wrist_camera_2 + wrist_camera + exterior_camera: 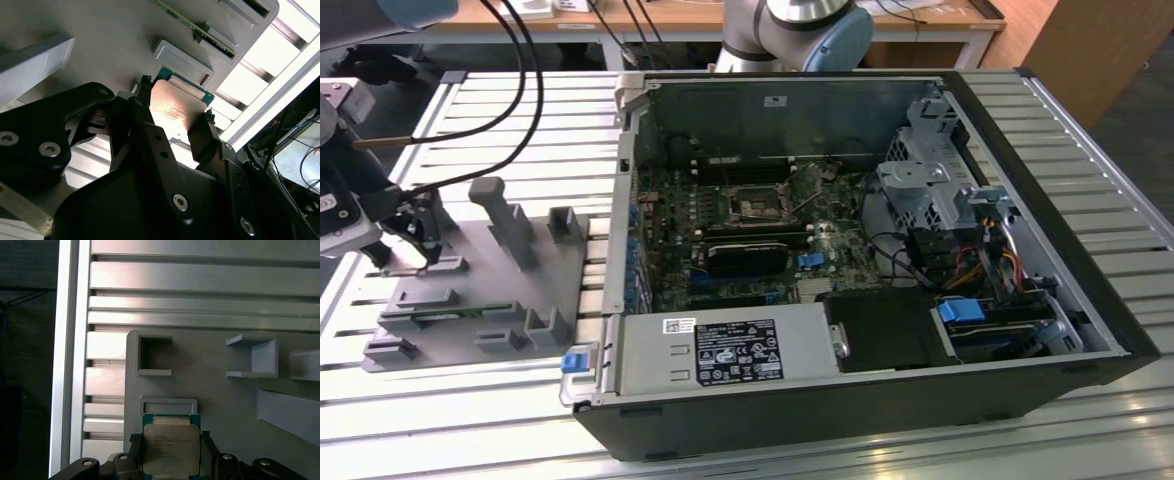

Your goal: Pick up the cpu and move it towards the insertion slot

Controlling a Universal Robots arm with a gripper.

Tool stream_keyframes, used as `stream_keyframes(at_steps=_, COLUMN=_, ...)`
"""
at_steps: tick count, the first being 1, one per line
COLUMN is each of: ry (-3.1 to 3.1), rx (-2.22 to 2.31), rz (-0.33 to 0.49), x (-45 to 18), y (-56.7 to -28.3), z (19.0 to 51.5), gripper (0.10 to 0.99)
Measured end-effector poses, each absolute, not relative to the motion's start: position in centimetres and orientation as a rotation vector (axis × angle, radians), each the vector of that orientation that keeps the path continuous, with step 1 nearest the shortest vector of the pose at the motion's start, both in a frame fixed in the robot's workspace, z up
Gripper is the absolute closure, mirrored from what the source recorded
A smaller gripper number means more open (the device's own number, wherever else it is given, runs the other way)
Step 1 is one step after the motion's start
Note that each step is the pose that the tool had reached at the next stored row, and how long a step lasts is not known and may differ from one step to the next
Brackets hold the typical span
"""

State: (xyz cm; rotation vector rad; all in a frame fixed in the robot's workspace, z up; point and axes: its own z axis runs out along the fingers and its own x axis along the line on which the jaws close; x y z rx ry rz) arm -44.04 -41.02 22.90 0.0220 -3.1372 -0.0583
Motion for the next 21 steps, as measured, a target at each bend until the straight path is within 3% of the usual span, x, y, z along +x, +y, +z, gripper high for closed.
stream_keyframes(at_steps=21, ry=-3.137, rx=0.022, rz=-0.058, x=-44.05, y=-41.02, z=23.65, gripper=0.545)
